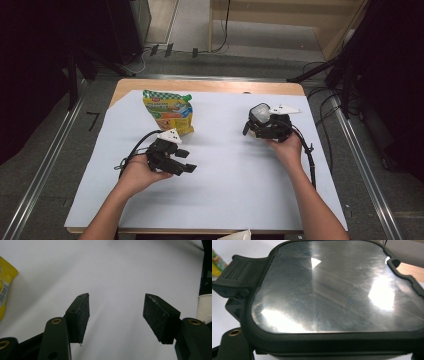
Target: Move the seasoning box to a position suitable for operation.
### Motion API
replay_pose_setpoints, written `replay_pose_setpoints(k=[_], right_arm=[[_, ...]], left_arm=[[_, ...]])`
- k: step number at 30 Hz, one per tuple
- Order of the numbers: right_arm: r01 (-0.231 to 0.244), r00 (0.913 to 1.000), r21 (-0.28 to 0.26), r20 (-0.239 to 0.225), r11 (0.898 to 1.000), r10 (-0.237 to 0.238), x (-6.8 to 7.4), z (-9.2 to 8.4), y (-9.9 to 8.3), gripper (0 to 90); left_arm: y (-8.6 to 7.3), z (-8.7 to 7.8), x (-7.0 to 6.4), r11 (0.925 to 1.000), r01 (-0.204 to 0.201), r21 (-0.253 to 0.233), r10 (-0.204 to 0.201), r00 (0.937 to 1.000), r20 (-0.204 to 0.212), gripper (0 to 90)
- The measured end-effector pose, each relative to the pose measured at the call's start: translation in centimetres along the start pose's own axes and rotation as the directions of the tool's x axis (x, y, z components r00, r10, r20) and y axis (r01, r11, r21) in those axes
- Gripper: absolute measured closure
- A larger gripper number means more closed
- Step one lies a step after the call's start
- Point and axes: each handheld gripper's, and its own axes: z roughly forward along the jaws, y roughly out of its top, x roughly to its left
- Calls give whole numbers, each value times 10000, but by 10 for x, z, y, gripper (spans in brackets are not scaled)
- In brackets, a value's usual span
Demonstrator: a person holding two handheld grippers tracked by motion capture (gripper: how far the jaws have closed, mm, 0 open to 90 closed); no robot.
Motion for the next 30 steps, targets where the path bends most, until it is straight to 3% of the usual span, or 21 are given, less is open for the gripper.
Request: replay_pose_setpoints(k=[14, 18, 30], right_arm=[[248, 9988, 4, -425, 9997, -248, 22, -33, -5, 161], [435, 9973, 73, -599, 9990, -430, 34, -43, -9, 161], [603, 9915, 103, -1158, 9981, -587, 52, -41, -15, 161]], left_arm=[[5, 4, 6, 9999, 110, -81, -108, 9997, 234, 389], [6, 5, 7, 9999, 88, -88, -86, 9996, 251, 389], [6, 6, 8, 10000, 47, -79, -46, 9999, 166, 392]])
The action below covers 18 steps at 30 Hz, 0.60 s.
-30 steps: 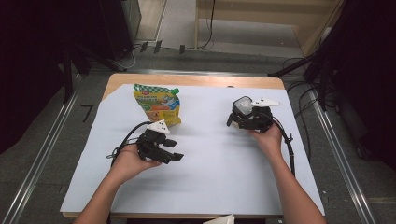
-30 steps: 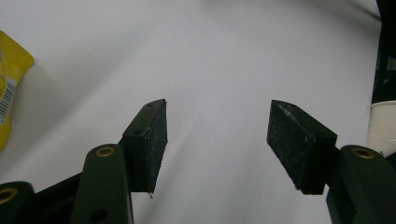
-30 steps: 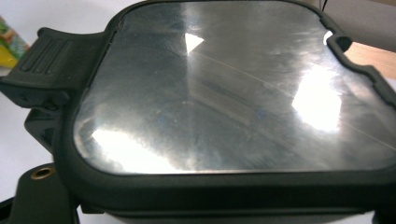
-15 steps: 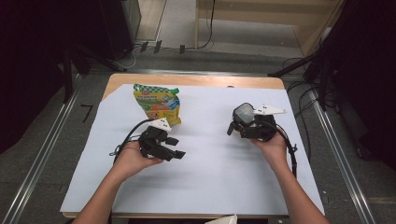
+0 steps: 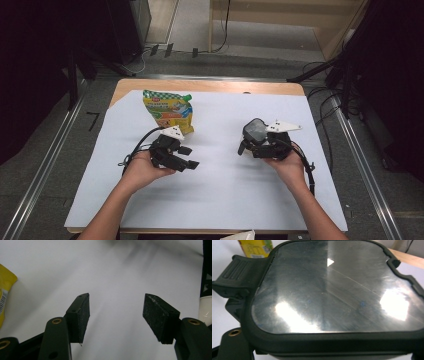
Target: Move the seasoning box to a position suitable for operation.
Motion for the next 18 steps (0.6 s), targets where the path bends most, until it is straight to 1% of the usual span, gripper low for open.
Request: replay_pose_setpoints(k=[1, 2, 3, 9, 11, 15, 16, 17, 18], right_arm=[[43, 10000, 29, -60, 10000, -43, 3, 2, 0, 161], [195, 9996, 136, -226, 9997, -192, 9, 6, 0, 161], [195, 9996, 136, -226, 9997, -192, 9, 6, 0, 161], [461, 9966, 229, -687, 9987, -444, 29, 18, 1, 161], [611, 9949, 242, -814, 9978, -589, 36, 22, 2, 161], [738, 9909, 248, -1147, 9970, -705, 49, 29, 2, 161], [784, 9893, 244, -1254, 9966, -747, 55, 32, 3, 161], [784, 9893, 244, -1254, 9966, -747, 55, 32, 3, 161], [888, 9866, 254, -1397, 9957, -845, 61, 36, 3, 161]], left_arm=[[0, 0, 0, 10000, 2, 6, -2, 10000, -21, 392], [0, 0, 0, 10000, 12, -37, -12, 10000, -23, 392], [0, 0, 0, 10000, 12, -37, -12, 10000, -23, 393], [0, -1, 0, 10000, -5, -73, 5, 10000, -46, 393], [0, 0, 0, 10000, -3, -77, 2, 10000, -52, 393], [0, 0, 0, 10000, -27, -68, 27, 10000, -60, 393], [0, -1, 0, 10000, -31, -62, 31, 10000, -55, 393], [0, -1, 0, 10000, -31, -66, 30, 10000, -57, 393], [0, -1, 0, 10000, -29, -66, 28, 10000, -55, 393]])
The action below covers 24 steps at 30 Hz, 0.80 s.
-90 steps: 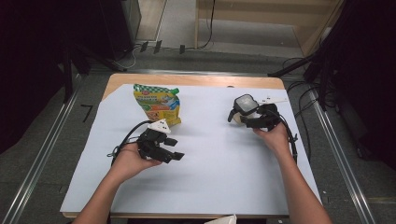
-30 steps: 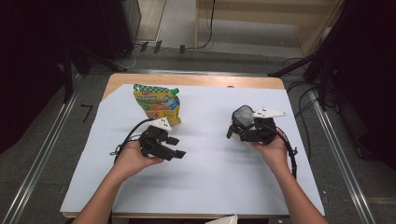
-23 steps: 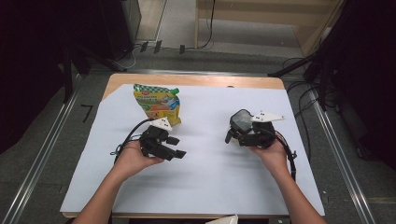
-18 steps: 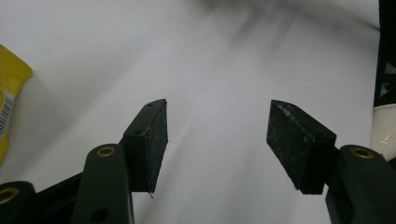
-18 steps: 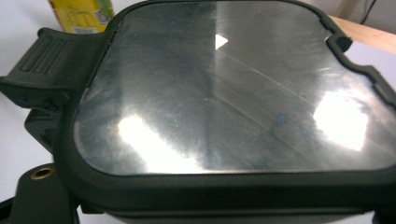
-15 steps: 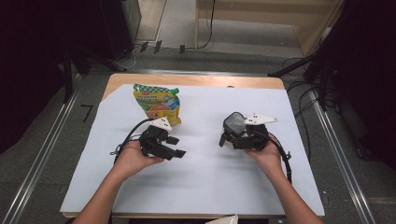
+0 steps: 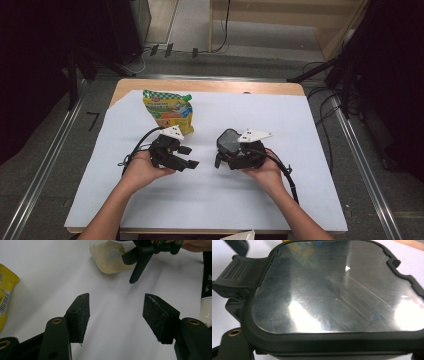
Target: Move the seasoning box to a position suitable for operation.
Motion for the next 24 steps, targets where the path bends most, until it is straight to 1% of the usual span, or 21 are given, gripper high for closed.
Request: replay_pose_setpoints(k=[1, 5, 8, 9, 11, 13, 17, 18, 20, 24], right_arm=[[0, 10000, 0, 0, 10000, 0, 0, 0, 0, 161], [123, 9997, 13, -194, 9999, -123, 10, 7, 1, 161], [324, 9992, 143, -247, 9994, -320, 16, 13, 1, 161], [413, 9986, 262, -352, 9988, -404, 20, 16, 0, 161], [476, 9982, 286, -375, 9985, -465, 21, 17, -1, 161], [584, 9979, 243, -289, 9980, -577, 24, 19, -2, 161], [595, 9979, 213, -284, 9980, -589, 25, 19, -3, 160], [697, 9973, 263, -231, 9972, -691, 26, 18, -4, 160], [739, 9971, 293, -222, 9968, -733, 27, 18, -4, 160], [696, 9974, 279, -220, 9972, -690, 27, 18, -5, 159]], left_arm=[[0, 0, 0, 10000, -4, 6, 4, 10000, 4, 393], [0, 0, 0, 10000, 9, 20, -9, 10000, 3, 393], [0, 0, 0, 10000, 16, -6, -16, 10000, 10, 393], [0, 0, 0, 10000, 20, -18, -20, 10000, 17, 393], [0, 0, 0, 10000, 16, -37, -16, 10000, 16, 393], [0, 0, 0, 10000, 6, -34, -6, 10000, 5, 393], [-1, 1, 0, 10000, 5, -22, -5, 10000, 6, 393], [-1, 1, 0, 10000, 4, -17, -4, 10000, 15, 393], [-1, 1, 0, 10000, -21, -9, 21, 10000, 13, 393], [-1, 1, 0, 10000, -7, -26, 7, 10000, 7, 393]])
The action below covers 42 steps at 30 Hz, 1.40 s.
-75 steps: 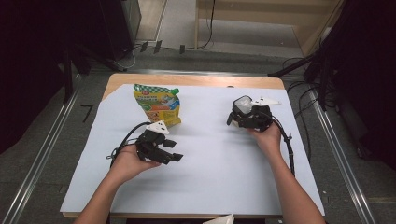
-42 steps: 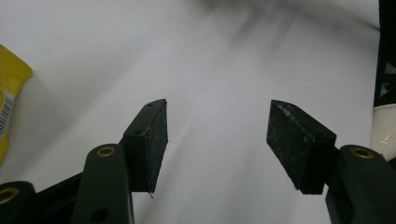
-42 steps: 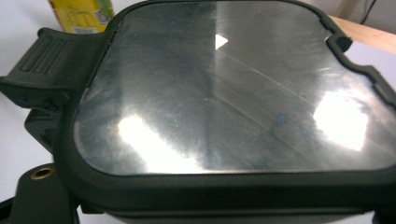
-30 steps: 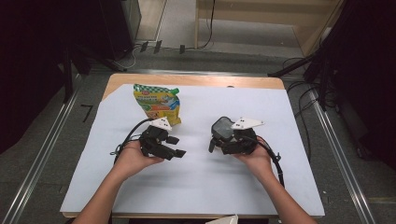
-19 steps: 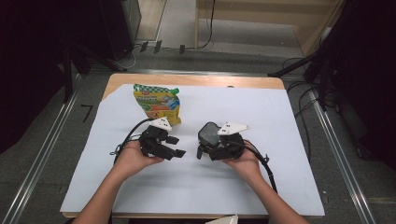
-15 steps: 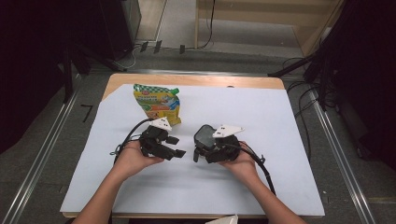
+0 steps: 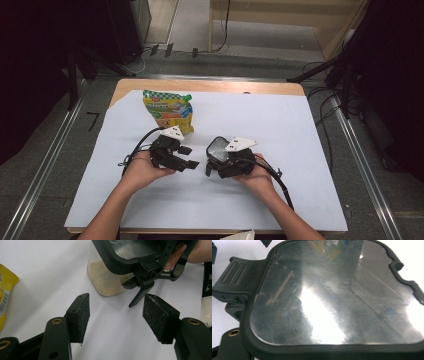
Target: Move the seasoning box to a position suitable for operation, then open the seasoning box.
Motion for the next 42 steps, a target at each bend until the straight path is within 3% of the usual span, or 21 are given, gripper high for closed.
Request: replay_pose_setpoints(k=[6, 15, 20, 26, 33, 38, 42], right_arm=[[-104, 9999, 140, -94, 9998, 105, -2, -7, -1, 156], [-543, 9983, 456, -188, 9975, 552, -4, -33, -7, 172], [-649, 9979, 597, -17, 9961, 651, -4, -48, -11, 215], [-1199, 9927, 366, -47, 9921, 1201, -9, -68, -15, 295], [-1360, 9907, 225, 102, 9905, 1358, -13, -78, -15, 374], [-1326, 9911, 187, 159, 9910, 1324, -14, -80, -13, 446], [-1270, 9919, 222, 93, 9917, 1268, -15, -80, -12, 511]], left_arm=[[0, 0, 0, 10000, 8, -32, -8, 10000, -7, 393], [0, 0, 1, 9999, 64, -91, -63, 9999, 148, 388], [-1, 1, 0, 9998, 213, -61, -211, 9995, 226, 397], [-1, 4, 1, 9996, 268, 15, -268, 9995, 194, 405], [0, 13, 0, 9998, 92, 189, -97, 9996, 254, 528], [0, 17, -2, 9999, -72, 101, 69, 9996, 271, 680], [1, 22, -1, 9996, 214, 162, -226, 9966, 790, 778]])
